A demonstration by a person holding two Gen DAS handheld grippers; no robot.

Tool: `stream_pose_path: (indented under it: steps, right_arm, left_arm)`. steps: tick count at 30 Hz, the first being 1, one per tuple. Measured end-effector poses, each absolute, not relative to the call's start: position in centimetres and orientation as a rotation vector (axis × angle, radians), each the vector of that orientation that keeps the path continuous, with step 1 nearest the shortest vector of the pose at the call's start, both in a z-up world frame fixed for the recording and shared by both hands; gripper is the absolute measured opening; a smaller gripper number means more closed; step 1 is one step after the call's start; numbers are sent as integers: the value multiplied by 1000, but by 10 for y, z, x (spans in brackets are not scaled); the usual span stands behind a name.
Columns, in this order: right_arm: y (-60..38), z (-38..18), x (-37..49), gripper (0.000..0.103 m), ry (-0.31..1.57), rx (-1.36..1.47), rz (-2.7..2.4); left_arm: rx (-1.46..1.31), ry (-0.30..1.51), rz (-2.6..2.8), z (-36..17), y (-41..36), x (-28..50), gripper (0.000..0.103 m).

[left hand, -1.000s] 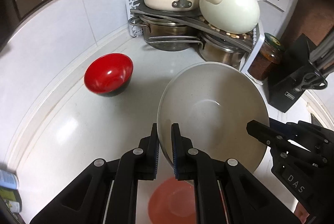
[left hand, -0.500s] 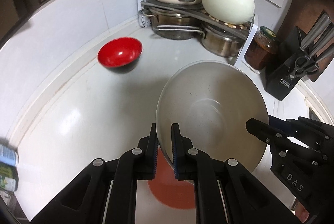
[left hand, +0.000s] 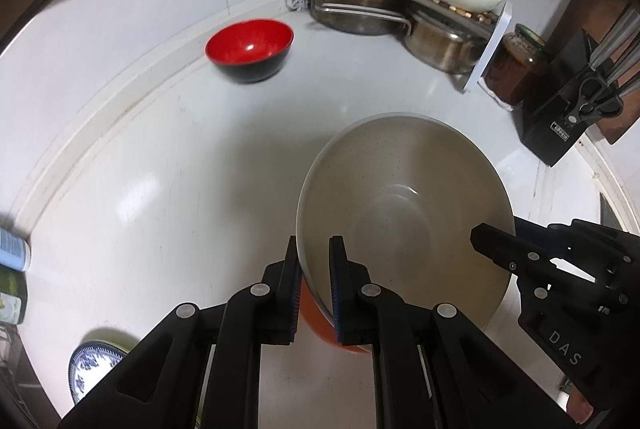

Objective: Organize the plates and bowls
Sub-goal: 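Carry the white bowl with both grippers and lower it into the pink bowl, then open both grippers and lift them off the white bowl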

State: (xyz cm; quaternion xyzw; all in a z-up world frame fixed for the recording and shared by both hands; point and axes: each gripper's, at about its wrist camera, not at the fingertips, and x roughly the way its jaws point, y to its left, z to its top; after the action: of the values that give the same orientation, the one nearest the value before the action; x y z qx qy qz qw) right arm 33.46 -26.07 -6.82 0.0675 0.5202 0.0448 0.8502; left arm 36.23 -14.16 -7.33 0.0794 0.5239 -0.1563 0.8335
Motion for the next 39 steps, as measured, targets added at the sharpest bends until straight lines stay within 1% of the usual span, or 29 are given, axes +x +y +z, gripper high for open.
stream_pose_path:
  steps: [21, 27, 29, 31, 33, 36, 38, 39]
  right_arm:
    - [-248, -101, 336, 18, 1179, 102, 113]
    - [-248, -107, 337, 18, 1190, 99, 123]
    - [-248, -109, 337, 18, 1192, 96, 126]
    - [-248, -110, 338, 18, 1196, 99, 128]
    - [-248, -110, 338, 22, 1195, 102, 133]
    - [-247, -109, 338, 25, 1185, 93, 138]
    - [-247, -107, 337, 30, 1178, 103, 144]
    - [-247, -106, 336, 31, 1174, 108, 145]
  left_arm:
    - [182, 1200, -282, -120, -139, 357, 16]
    - [182, 1198, -288, -120, -140, 356, 22]
    - [176, 1195, -290, -120, -139, 356, 22]
    - [179, 1192, -284, -120, -138, 356, 25]
    - [174, 1190, -289, -120, -137, 356, 33]
    - [165, 1178, -293, -117, -136, 355, 39]
    - [161, 1165, -289, -113, -134, 354, 44]
    - [158, 1159, -286, -111, -133, 354, 45]
